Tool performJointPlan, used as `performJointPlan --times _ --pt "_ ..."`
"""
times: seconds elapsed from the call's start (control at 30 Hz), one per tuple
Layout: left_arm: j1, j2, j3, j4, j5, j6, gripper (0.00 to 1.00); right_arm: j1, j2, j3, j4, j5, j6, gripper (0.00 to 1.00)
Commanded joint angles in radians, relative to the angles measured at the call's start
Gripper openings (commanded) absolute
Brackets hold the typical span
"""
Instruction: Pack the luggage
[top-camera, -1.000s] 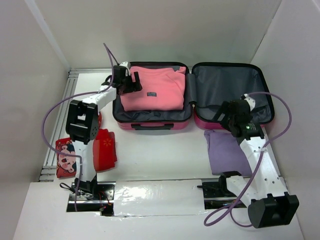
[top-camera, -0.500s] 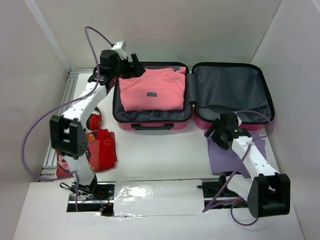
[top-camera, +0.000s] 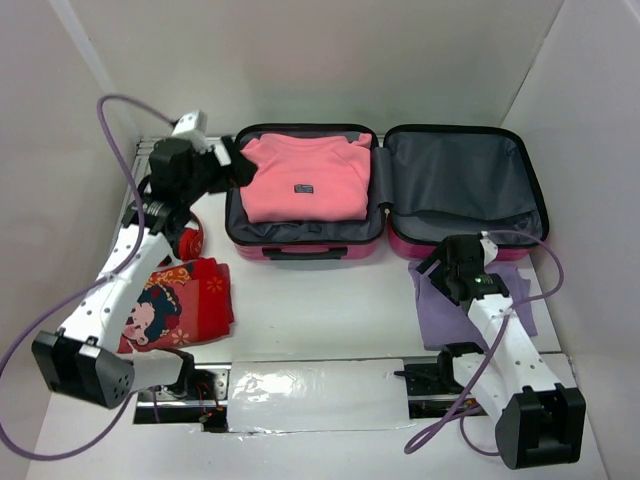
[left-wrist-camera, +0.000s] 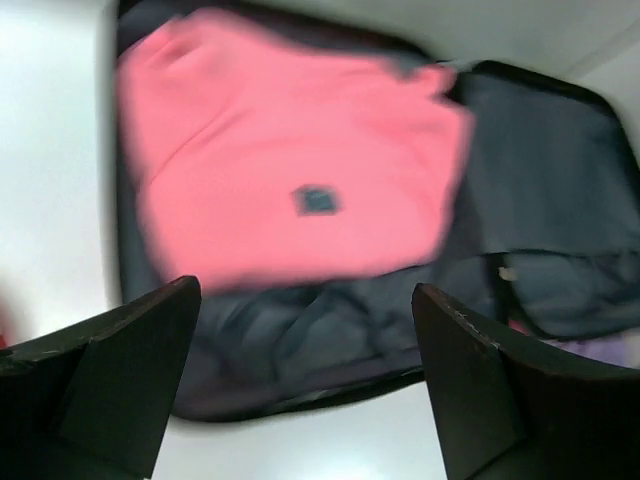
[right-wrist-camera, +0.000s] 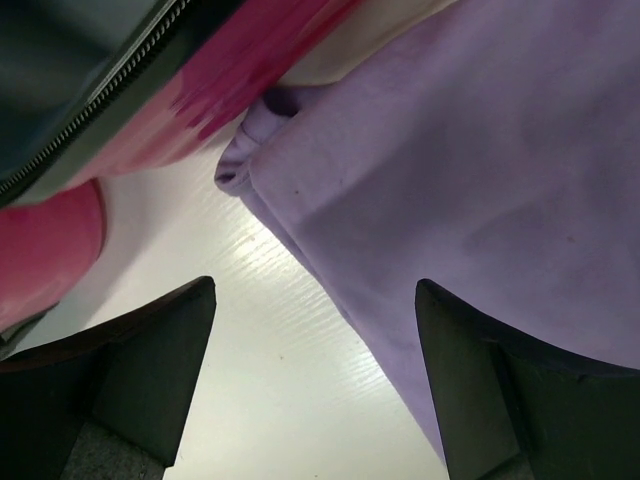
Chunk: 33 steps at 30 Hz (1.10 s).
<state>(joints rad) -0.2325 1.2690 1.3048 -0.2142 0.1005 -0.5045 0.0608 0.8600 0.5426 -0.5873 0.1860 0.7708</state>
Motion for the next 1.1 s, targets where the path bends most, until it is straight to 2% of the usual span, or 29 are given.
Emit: performJointPlan --times 0.0,0.07,0.13,0.27,0.3,0.43,0.57,0.77,0.97,1.07 --pt "0.065 -0.104 -0.082 -0.206 -0.252 -0.154 1.0 0.005 -0.033 -0.033 0.087 -0.055 -0.057 0.87" --pt "0.123 -0.207 -0.175 -0.32 -0.356 -0.216 1.0 0.005 -0.053 -0.056 0.098 -0.089 -0.085 0.87" --pt "0.174 -0.314 -0.258 -0.393 -0.401 -0.308 1.0 0.005 -0.053 -0.056 0.109 -0.136 -0.108 0.84" --pt "0.199 -0.481 -0.39 -0.545 -0.473 -0.532 1.0 0.005 -0.053 -0.056 0.162 -0.223 -0.165 0.8" --pt "0.199 -0.508 -0.439 -0.607 -0.491 -0.645 0.98 0.005 -0.053 -0.046 0.181 -0.223 -0.165 0.8" --pt "0.199 -0.539 -0.493 -0.753 -0.544 -0.866 0.97 0.014 -0.003 -0.021 0.193 -0.237 -0.185 0.82" --pt "0.199 -0.442 -0.503 -0.868 -0.587 -1.012 0.97 0.014 0.059 0.023 0.193 -0.246 -0.194 0.83" --pt "0.199 -0.315 -0.59 -0.82 -0.535 -1.059 0.97 0.014 0.116 0.078 0.202 -0.264 -0.214 0.83" --pt "0.199 -0.277 -0.752 -0.674 -0.464 -1.071 0.95 0.014 0.168 0.125 0.193 -0.255 -0.234 0.84" --pt "0.176 -0.214 -0.773 -0.62 -0.441 -1.059 0.95 0.014 0.194 0.149 0.184 -0.255 -0.243 0.84"
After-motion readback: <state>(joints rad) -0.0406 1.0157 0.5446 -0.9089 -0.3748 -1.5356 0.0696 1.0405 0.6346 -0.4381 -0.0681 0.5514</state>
